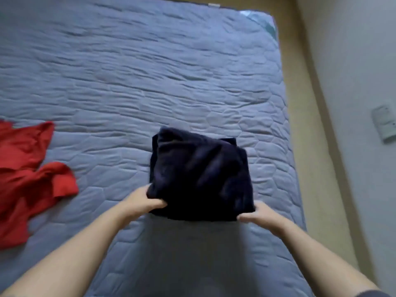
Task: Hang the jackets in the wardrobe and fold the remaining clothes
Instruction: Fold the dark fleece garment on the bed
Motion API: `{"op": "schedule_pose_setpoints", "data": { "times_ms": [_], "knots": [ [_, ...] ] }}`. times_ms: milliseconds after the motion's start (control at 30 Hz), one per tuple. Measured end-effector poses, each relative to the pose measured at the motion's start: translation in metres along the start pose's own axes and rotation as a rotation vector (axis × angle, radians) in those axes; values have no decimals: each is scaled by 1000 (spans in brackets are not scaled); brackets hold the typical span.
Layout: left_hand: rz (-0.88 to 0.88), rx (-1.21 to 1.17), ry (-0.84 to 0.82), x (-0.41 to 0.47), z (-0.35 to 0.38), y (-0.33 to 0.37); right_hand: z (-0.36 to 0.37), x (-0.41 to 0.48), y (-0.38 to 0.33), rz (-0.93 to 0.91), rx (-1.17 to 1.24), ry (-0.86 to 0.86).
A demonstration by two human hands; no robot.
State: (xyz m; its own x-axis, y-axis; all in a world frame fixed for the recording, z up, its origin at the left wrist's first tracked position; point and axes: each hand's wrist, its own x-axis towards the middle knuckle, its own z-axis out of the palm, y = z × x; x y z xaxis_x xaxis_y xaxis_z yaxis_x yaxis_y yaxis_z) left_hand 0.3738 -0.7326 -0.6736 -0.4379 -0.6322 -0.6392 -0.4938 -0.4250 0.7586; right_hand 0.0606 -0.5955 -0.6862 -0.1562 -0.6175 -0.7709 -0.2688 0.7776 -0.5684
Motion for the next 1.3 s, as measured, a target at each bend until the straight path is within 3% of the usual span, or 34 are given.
{"op": "schedule_pose_setpoints", "data": {
  "times_ms": [133,300,367,467,533,667,800,933,1133,1300],
  "knots": [
    [-78,22,-39,-25,27,-85,43,-12,78,95,-67,-56],
    [-115,20,-61,-50,19,-77,46,-28,73,97,-19,-146],
    [-70,42,-17,-50,17,-62,38,-24,58,42,91,-127],
    [84,-24,68,-39,25,-39,24,-2,34,-27,322,88],
    [167,-61,125,-27,34,-30,19,16,25,-30,448,143],
    [103,-52,216,-12,37,-24,19,41,24,4,671,133],
    [-4,-387,38,-25,25,-22,19,40,31,71,785,84],
    [-222,-623,-39,-28,13,-23,16,29,30,60,872,-107],
    [-289,-310,-392,-31,8,-18,11,22,33,75,726,-333],
    [-329,-201,-397,-37,4,-32,20,14,54,118,735,-394]
  ]
}}
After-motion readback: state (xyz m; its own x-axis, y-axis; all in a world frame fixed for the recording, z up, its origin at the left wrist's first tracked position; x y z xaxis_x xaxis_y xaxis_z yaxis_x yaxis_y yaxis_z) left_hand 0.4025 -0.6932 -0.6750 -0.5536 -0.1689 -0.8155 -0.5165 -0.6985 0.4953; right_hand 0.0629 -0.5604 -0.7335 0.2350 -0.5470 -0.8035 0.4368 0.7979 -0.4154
